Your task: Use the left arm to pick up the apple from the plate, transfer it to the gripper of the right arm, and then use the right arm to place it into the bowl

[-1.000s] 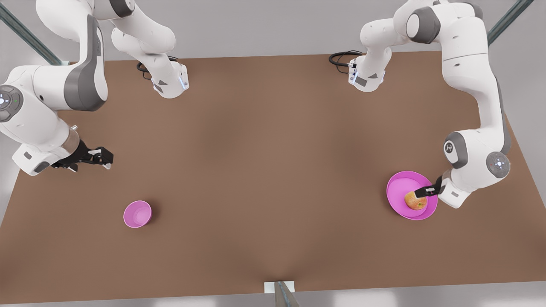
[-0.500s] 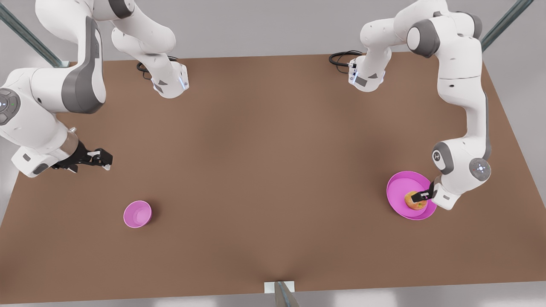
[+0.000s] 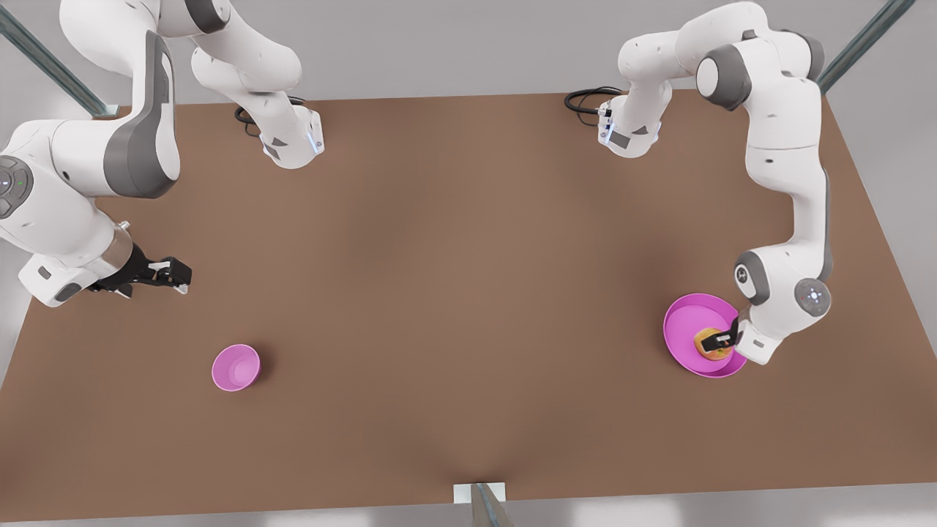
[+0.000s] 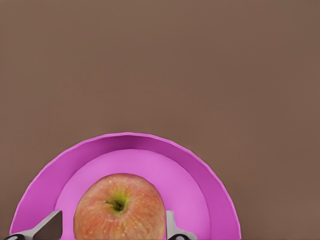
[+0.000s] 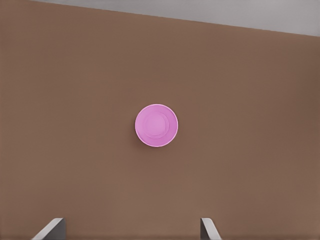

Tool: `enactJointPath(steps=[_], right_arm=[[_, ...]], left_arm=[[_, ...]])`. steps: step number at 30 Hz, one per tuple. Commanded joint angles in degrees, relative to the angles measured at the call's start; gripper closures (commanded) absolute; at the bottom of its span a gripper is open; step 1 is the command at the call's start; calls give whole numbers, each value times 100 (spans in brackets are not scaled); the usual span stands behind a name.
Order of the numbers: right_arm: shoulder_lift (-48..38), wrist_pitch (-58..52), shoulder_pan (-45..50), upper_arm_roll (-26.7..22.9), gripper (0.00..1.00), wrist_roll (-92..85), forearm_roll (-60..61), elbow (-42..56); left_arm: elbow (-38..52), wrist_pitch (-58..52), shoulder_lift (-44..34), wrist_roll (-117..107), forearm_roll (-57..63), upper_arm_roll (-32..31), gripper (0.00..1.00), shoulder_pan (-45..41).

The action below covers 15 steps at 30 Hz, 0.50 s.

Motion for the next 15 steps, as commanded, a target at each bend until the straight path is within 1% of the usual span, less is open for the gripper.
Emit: enactJointPath(steps=[1, 15], right_arm=[[-6, -2, 0, 0, 0, -6, 2, -1], [38, 7, -44, -8, 0, -6, 11, 8]], left_arm=[[5, 165, 27, -35, 11, 0, 0, -6], [-21, 297, 291, -61, -15, -18, 0, -6]])
